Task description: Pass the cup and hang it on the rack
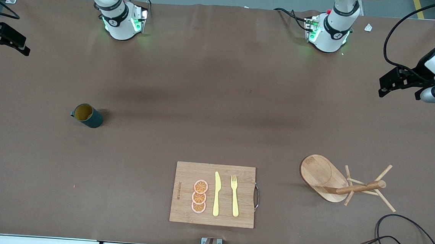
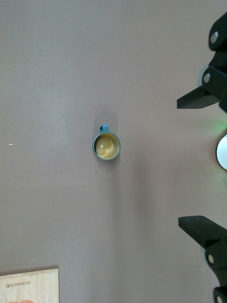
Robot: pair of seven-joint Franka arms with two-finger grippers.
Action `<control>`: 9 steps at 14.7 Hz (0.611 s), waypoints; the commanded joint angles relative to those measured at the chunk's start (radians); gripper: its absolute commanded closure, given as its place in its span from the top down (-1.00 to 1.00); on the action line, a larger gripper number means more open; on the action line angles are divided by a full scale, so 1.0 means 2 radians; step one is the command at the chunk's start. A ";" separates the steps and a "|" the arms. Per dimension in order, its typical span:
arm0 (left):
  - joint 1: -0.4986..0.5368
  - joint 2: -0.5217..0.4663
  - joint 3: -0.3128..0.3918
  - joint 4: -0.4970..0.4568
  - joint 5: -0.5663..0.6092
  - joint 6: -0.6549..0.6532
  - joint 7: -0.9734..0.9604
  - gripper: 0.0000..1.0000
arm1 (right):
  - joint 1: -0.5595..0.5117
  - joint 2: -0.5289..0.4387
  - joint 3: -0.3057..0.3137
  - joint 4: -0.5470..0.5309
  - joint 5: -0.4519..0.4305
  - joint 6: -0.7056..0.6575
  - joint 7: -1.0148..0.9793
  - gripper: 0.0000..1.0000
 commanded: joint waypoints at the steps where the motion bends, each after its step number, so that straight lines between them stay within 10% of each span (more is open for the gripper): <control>1: -0.005 0.010 -0.002 0.018 -0.003 -0.009 -0.001 1.00 | -0.002 -0.006 -0.001 0.012 0.004 -0.004 -0.003 1.00; 9: -0.004 0.017 -0.002 0.032 -0.004 -0.009 0.001 1.00 | -0.009 0.052 -0.004 0.016 -0.007 0.012 -0.005 1.00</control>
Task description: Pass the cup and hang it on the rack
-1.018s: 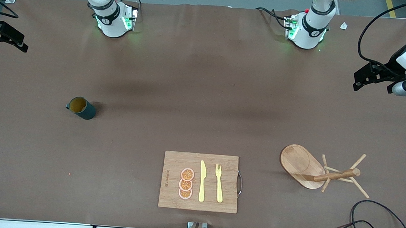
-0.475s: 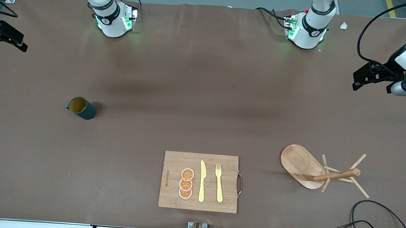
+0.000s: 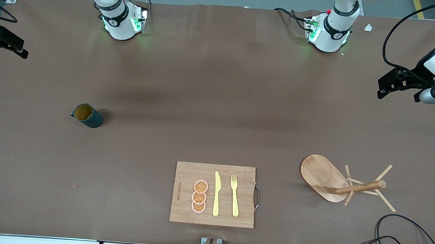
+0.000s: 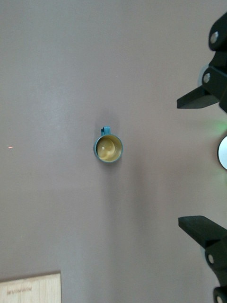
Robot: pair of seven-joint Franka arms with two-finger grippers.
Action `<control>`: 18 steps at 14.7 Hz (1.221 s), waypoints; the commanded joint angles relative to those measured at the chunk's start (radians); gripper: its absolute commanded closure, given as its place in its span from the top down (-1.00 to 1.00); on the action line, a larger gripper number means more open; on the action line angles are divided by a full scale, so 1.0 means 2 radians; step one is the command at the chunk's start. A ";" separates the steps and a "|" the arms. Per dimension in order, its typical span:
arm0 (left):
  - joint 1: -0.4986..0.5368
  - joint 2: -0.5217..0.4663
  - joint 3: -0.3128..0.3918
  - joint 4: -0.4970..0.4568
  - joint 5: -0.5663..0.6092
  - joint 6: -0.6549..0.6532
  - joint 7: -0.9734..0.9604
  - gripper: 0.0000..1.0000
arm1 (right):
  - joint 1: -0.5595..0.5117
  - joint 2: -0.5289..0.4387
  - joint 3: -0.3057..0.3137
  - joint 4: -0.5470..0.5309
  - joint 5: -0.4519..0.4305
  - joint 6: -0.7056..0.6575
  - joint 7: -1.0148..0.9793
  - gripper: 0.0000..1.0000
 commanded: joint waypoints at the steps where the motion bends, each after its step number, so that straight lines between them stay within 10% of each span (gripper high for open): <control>1: 0.000 0.006 -0.001 0.014 -0.004 -0.009 0.001 1.00 | -0.015 0.037 0.000 0.005 -0.002 0.011 -0.003 1.00; 5: 0.000 0.006 -0.001 0.014 -0.005 -0.009 0.001 1.00 | -0.027 0.106 -0.002 0.011 0.001 0.039 -0.051 1.00; 18: 0.000 0.008 -0.001 0.015 -0.004 -0.010 0.002 1.00 | -0.032 0.114 -0.002 -0.260 0.003 0.371 -0.345 1.00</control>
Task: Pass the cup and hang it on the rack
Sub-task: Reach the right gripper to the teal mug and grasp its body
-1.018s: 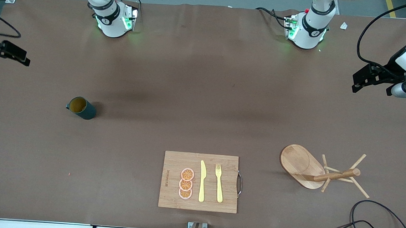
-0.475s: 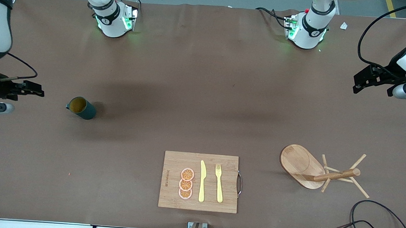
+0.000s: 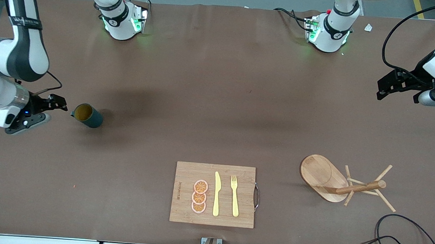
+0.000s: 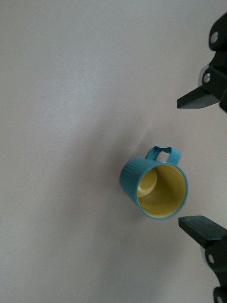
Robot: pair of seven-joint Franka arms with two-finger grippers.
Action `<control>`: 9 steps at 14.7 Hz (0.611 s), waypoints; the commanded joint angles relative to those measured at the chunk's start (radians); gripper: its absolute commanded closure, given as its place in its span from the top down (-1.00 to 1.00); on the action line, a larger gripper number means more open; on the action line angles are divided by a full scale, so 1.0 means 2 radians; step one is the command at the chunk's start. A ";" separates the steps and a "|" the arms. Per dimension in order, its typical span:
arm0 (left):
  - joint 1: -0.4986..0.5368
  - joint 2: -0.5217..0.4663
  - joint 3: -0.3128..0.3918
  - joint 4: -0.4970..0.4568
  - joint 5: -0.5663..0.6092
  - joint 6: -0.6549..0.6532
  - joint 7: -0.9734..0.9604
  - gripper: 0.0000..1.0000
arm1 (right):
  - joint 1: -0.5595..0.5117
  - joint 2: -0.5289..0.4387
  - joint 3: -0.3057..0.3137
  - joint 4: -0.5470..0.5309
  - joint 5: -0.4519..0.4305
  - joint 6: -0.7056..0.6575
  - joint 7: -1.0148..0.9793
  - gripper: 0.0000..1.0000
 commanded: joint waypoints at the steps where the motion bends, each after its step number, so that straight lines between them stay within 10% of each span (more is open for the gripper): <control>1: 0.000 0.004 -0.001 0.013 -0.004 -0.009 0.001 1.00 | -0.006 -0.011 0.006 -0.063 0.003 0.058 -0.027 1.00; 9: 0.000 0.004 0.000 0.013 -0.005 -0.010 0.002 1.00 | -0.004 0.048 0.006 -0.093 0.002 0.149 -0.059 0.96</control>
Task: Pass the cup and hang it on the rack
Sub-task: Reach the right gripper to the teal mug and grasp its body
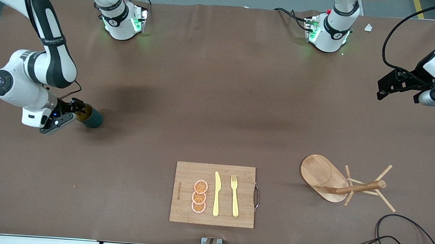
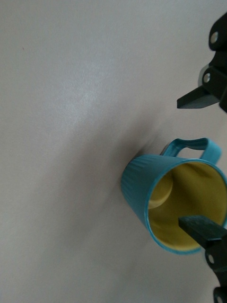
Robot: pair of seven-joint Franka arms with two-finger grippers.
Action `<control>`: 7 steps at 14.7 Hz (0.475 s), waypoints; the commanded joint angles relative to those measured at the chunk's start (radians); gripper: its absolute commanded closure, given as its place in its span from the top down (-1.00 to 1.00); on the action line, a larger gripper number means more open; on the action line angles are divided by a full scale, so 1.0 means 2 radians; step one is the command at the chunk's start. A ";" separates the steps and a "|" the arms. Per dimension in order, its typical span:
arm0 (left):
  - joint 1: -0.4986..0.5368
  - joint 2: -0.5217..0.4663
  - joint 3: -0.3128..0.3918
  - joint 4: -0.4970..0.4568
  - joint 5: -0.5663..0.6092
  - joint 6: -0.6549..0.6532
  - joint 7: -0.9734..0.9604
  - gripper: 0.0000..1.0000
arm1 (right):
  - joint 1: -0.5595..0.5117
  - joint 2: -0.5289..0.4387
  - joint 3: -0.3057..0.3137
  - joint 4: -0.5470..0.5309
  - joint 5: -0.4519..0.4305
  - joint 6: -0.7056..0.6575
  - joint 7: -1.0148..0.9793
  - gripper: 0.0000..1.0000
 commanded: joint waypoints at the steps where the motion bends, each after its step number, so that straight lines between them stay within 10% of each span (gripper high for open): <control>1: 0.001 0.004 -0.001 0.013 -0.005 -0.009 0.002 1.00 | -0.003 0.016 0.004 -0.006 0.003 0.020 -0.011 0.90; 3: 0.001 0.004 0.000 0.013 -0.005 -0.009 0.002 1.00 | -0.003 0.025 0.004 -0.006 0.003 0.028 -0.012 0.69; 7: 0.001 0.004 -0.001 0.013 -0.005 -0.010 0.002 1.00 | -0.003 0.027 0.005 -0.006 0.003 0.027 -0.012 -0.72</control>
